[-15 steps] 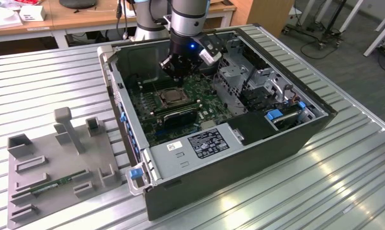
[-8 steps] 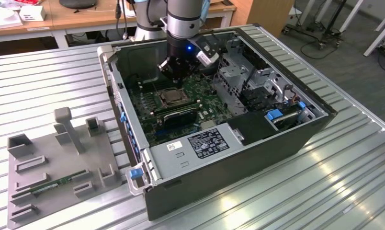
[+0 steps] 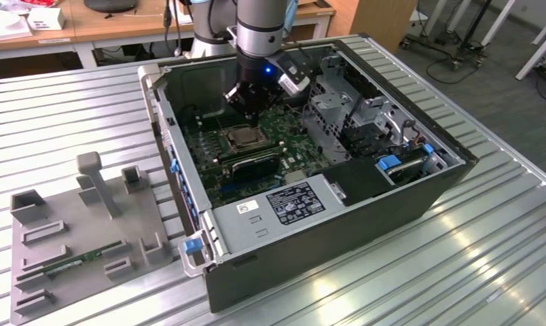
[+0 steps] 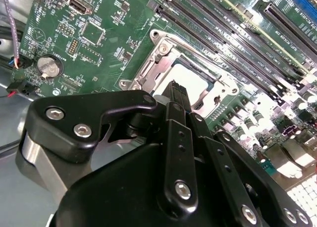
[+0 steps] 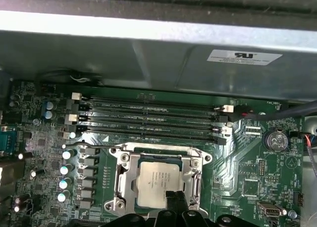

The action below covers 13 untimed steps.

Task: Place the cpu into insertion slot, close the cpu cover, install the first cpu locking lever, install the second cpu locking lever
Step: 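Close the cpu cover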

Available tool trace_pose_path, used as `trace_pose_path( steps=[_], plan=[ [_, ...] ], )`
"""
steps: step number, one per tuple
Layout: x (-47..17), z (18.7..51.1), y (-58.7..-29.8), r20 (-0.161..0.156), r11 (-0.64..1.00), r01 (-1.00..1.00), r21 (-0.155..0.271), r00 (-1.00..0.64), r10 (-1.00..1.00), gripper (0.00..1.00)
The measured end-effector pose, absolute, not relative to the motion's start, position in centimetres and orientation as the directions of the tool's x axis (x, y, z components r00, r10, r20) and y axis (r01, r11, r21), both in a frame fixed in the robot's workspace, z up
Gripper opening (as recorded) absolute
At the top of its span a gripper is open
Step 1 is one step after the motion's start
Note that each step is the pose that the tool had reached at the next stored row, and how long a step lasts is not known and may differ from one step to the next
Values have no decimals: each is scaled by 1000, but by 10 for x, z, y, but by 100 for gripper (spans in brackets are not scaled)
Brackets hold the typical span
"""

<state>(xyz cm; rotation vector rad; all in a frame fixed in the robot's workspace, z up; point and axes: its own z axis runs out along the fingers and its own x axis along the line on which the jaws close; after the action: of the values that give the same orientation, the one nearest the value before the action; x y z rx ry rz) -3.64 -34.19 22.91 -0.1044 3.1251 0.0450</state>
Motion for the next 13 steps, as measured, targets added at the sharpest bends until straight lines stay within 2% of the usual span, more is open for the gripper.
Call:
trace_pose_path(
  steps=[13],
  plan=[
    [-42,226,-341,-15,998,-63,28,-998,-63,11]
  ],
)
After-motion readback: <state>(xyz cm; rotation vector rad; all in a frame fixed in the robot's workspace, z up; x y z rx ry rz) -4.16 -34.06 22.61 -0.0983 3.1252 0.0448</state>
